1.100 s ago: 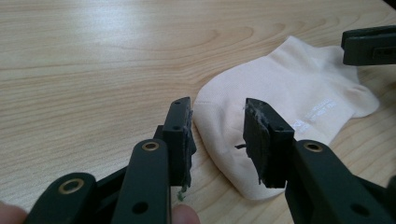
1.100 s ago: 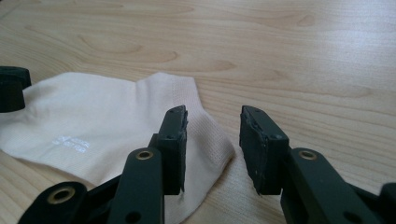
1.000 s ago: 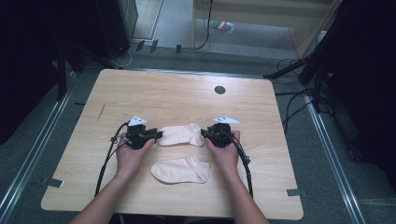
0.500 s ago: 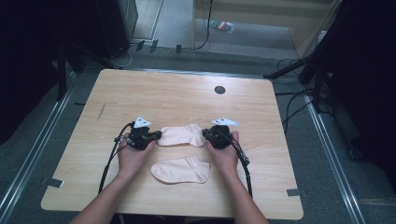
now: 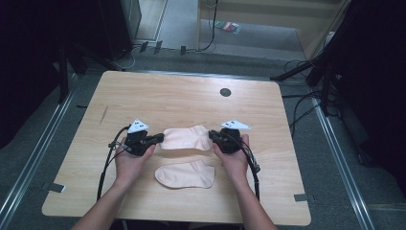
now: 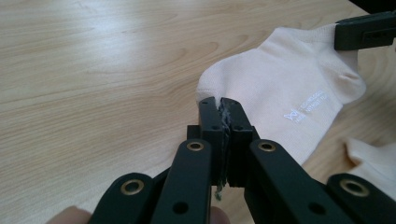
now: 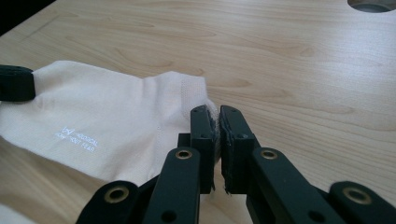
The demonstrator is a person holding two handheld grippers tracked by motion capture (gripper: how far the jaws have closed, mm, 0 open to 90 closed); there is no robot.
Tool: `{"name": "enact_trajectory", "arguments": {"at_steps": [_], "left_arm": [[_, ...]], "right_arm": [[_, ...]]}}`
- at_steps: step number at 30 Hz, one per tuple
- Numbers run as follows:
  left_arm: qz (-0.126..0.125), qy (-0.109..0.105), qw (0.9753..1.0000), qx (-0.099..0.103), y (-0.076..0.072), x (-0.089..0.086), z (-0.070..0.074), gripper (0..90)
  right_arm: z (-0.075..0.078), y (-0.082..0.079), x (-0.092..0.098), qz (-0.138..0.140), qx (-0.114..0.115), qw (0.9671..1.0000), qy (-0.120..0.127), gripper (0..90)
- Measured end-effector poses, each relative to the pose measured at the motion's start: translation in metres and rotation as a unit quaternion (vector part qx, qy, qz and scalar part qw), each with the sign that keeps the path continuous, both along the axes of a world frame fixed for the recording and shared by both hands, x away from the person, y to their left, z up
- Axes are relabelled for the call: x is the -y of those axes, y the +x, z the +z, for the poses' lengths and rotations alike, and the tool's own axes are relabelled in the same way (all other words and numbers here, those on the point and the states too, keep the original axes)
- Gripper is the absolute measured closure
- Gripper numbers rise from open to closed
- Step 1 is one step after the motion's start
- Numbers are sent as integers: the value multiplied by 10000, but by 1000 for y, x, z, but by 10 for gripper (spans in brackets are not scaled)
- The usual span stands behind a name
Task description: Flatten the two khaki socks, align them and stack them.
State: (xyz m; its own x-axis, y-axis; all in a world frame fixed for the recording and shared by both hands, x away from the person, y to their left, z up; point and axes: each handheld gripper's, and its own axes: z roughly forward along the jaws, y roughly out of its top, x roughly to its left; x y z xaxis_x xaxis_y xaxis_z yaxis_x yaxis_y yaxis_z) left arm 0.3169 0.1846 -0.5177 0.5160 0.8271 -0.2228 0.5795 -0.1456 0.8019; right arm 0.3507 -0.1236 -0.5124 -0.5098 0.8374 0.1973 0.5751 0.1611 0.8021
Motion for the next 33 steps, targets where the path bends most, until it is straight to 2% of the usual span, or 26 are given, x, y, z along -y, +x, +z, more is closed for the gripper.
{"name": "enact_trajectory", "arguments": {"at_steps": [7, 14, 33], "left_arm": [[-106, -144, 9998, 31, -22, -5, 5, 896], [-170, -220, 9996, 57, -44, -9, 5, 896], [-344, -99, 9993, 43, -85, -5, 0, 896]], "right_arm": [[12, -21, 0, 77, 34, 9999, 56, 854], [14, -40, 2, 145, 43, 9998, 101, 854], [6, -78, 7, 255, 6, 9996, 109, 854]]}}
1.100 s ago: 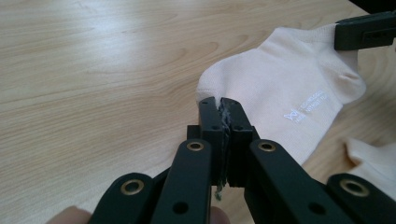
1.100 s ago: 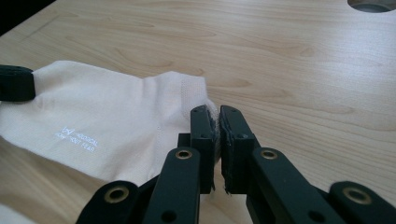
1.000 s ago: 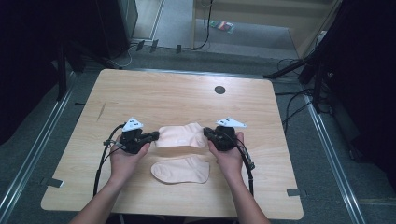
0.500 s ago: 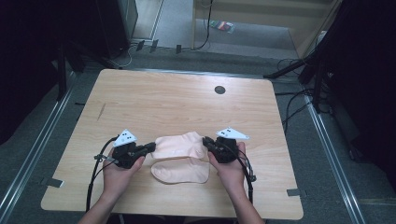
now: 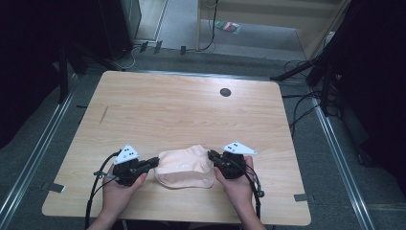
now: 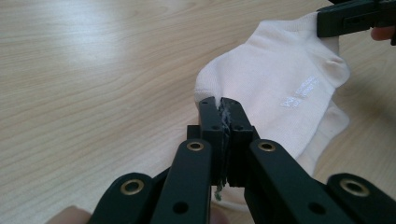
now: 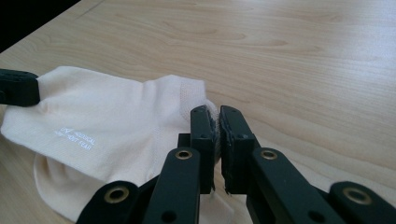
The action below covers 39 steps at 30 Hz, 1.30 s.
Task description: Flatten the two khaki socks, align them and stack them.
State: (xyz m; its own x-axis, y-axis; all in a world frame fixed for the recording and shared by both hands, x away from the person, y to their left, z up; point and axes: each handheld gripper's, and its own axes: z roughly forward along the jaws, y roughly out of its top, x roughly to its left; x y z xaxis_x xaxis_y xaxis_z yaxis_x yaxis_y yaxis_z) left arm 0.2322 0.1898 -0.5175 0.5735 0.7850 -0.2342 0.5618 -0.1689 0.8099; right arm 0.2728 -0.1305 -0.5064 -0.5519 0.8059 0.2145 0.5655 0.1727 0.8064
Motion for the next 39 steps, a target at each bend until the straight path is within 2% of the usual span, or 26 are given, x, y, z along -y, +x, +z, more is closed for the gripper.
{"name": "enact_trajectory", "arguments": {"at_steps": [7, 11, 16, 23, 24, 26, 27, 29, 31, 32, 34, 39], "left_arm": [[-72, 107, 9999, -24, -13, 5, -5, 896], [-64, 209, 9998, -33, -15, 6, -10, 895], [-84, 294, 9995, -42, -17, 9, -16, 895], [-147, 608, 9980, 65, -21, 17, -21, 885], [-161, 583, 9982, 53, -21, 17, -23, 873], [-155, 486, 9987, 67, -21, 15, -24, 747], [-128, 432, 9989, 104, -21, 14, -24, 678], [-114, 163, 9997, 134, -21, 8, -23, 619], [-19, -159, 9998, 102, -18, 1, -21, 578], [21, -227, 9997, 78, -16, -2, -21, 578], [103, -253, 9996, 26, -12, -6, -23, 588], [105, -74, 9999, -108, -8, -3, -29, 609]], "right_arm": [[-4, -13, 3, 35, -33, 10000, -38, 854], [-10, -19, 4, 49, -56, 9999, -132, 854], [-17, -23, 6, 32, -95, 9999, -132, 854], [-28, -25, 5, 34, -159, 9996, -214, 852], [-29, -25, 5, 45, -182, 9996, -234, 849], [-32, -25, 5, 82, -243, 9994, -237, 827], [-34, -25, 6, 75, -295, 9993, -238, 769], [-35, -25, 7, 24, -321, 9994, -116, 663], [-33, -26, 8, 2, -287, 9996, 16, 637], [-32, -27, 8, -10, -238, 9997, 79, 632], [-30, -29, 8, -22, -240, 9996, 153, 635], [-35, -31, 6, -154, -397, 9991, 11, 644]]}}
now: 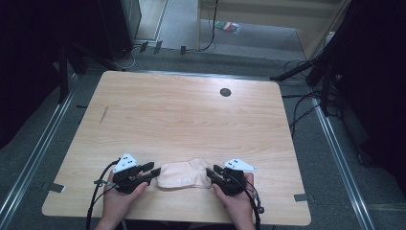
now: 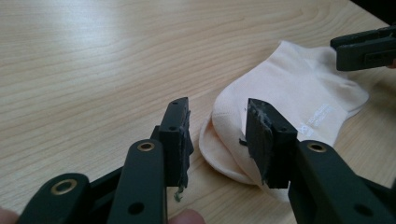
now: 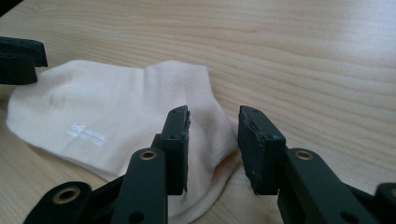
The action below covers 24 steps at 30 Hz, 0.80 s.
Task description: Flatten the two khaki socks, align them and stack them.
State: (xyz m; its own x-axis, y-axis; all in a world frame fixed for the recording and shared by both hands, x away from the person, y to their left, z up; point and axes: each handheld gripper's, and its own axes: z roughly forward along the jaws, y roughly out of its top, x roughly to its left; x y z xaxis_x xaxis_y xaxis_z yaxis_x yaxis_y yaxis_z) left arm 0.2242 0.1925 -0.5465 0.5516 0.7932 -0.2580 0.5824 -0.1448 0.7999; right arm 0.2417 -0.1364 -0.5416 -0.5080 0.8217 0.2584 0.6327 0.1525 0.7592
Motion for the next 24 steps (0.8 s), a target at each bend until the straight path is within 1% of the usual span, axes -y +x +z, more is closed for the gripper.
{"name": "enact_trajectory", "arguments": {"at_steps": [2, 5, 8, 9, 10, 11, 12, 14, 15, 16, 18, 20, 24], "left_arm": [[-11, 133, 9999, 6, 1, 3, -2, 629], [-2, 378, 9993, 46, 2, 7, -5, 649], [-13, 645, 9978, 136, 2, 10, -5, 657], [6, 720, 9972, 178, 2, 11, -5, 655], [9, 744, 9971, 183, 2, 11, -5, 653], [17, 732, 9971, 197, 2, 10, -4, 650], [9, 672, 9976, 186, 2, 10, -4, 645], [24, 515, 9985, 179, 2, 7, -3, 629], [-11, 420, 9989, 201, 2, 5, -2, 630], [-10, 396, 9990, 207, 2, 5, -1, 633], [-36, 352, 9992, 208, 3, 4, -1, 658], [-62, 355, 9992, 145, 5, 4, -3, 688], [-129, 385, 9991, 143, 6, 6, -3, 702]], "right_arm": [[-3, 1, 0, -12, -57, 10000, -28, 670], [-6, 2, -2, 21, -123, 9998, -136, 743], [-6, 2, -2, -2, -120, 9997, -197, 826], [-6, 1, -1, -15, -126, 9997, -190, 833], [-5, 1, -1, -33, -136, 9998, -174, 838], [-4, 0, -1, -20, -105, 9998, -162, 839], [-3, 0, -1, -30, -87, 9999, -144, 839], [1, -2, 0, -4, -2, 10000, -5, 831], [2, -2, 0, 9, 21, 10000, 43, 817], [4, -3, 1, 5, 38, 9999, 107, 814], [6, -3, 4, 11, 56, 9999, 148, 827], [7, -3, 6, 42, 67, 9998, 209, 841], [10, -4, 6, 82, 33, 9996, 277, 826]]}}
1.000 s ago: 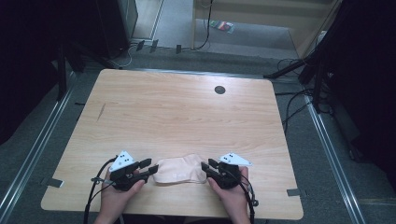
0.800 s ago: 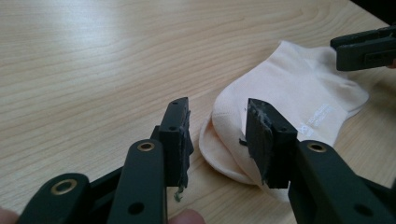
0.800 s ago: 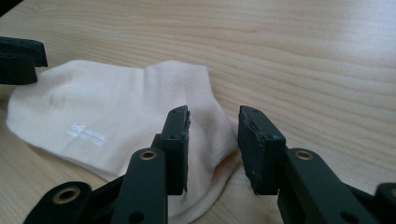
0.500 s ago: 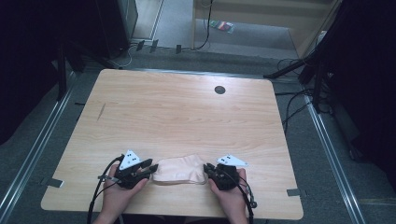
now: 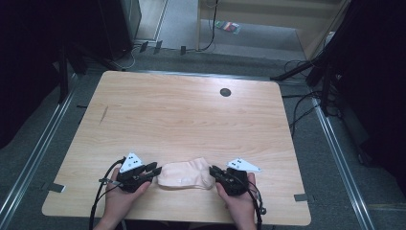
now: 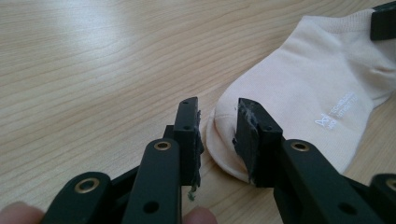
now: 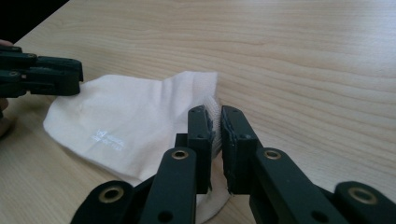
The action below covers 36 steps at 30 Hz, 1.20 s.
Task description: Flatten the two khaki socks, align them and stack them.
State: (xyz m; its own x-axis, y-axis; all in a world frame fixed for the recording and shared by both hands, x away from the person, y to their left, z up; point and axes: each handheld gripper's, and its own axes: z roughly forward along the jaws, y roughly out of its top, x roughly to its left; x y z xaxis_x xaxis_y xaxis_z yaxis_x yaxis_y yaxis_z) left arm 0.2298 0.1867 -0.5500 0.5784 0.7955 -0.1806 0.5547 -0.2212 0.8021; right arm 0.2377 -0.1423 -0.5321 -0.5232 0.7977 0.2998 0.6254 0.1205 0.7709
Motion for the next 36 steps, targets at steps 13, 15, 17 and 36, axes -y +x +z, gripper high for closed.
{"name": "enact_trajectory", "arguments": {"at_steps": [13, 15, 17, 36], "left_arm": [[-181, 108, 9997, 112, -1, 5, 3, 900], [-253, 93, 9995, 142, -3, 6, 6, 900], [-296, 64, 9994, 176, -4, 6, 10, 900], [-301, 102, 9992, 239, -8, 7, 14, 900]], "right_arm": [[4, -3, -2, 174, -18, 9998, 38, 840], [5, -4, -2, 180, -22, 9998, 84, 838], [6, -5, -1, 187, -27, 9997, 137, 838], [3, -5, 5, 237, -266, 9994, 9, 834]]}}
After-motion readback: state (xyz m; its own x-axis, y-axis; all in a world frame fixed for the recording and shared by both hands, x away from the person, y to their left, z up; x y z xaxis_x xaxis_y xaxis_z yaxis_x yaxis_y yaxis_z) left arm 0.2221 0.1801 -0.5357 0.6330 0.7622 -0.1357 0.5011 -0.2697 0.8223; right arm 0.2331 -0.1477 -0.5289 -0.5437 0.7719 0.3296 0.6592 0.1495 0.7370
